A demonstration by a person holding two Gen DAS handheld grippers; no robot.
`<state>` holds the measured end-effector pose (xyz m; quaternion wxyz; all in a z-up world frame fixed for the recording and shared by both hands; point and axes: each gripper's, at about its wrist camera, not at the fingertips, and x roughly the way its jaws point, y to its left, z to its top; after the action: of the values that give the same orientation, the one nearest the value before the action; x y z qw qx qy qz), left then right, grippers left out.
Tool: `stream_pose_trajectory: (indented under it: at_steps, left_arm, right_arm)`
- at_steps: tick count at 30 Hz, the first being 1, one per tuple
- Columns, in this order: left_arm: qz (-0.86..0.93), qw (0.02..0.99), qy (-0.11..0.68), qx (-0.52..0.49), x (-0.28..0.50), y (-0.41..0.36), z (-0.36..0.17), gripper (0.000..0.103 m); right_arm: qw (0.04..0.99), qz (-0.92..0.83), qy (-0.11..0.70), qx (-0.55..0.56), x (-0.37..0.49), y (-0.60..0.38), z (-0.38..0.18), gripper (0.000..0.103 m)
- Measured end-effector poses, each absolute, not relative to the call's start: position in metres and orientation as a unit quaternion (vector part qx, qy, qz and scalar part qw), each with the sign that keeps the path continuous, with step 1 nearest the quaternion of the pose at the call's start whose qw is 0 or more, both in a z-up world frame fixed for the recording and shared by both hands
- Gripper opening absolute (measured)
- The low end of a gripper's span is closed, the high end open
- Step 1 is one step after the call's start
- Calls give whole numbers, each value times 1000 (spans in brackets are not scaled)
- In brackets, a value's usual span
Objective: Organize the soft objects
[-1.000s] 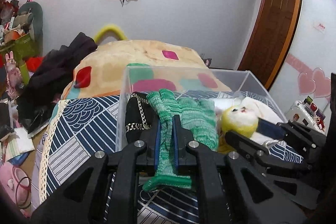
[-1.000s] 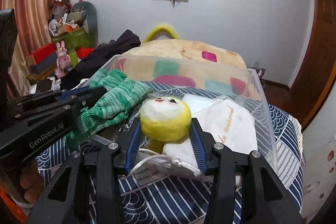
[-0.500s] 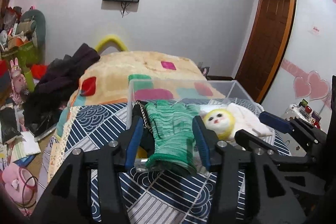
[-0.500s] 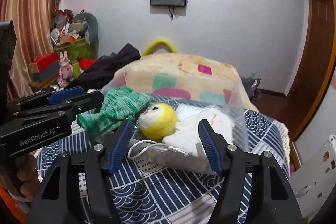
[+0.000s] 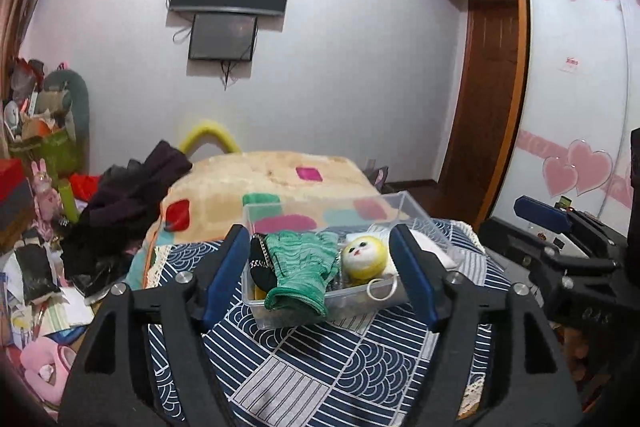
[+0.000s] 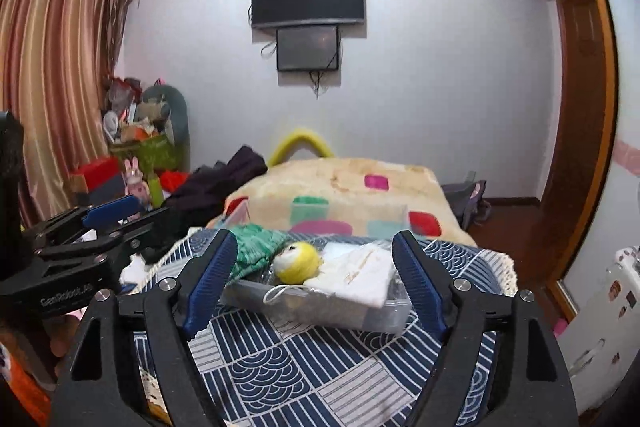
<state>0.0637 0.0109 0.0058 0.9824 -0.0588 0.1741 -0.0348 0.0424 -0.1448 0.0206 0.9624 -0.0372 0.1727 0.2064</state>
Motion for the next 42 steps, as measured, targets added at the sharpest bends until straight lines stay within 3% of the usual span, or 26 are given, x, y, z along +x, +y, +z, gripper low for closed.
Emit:
stream_pose_trajectory:
  at_steps: [5,16,42]
  left_arm:
    - [-42,985,156,-51,44,6,14,78]
    - [-42,988,144,-45,31,1,17,90]
    - [-41,988,140,-46,29,1,17,92]
  right_arm:
    - [967,199,154,-27,29,-153,26,84]
    - [970,196,144,-30,17,-156,22,84]
    - [970,198,141,-30,12,-156,23,85]
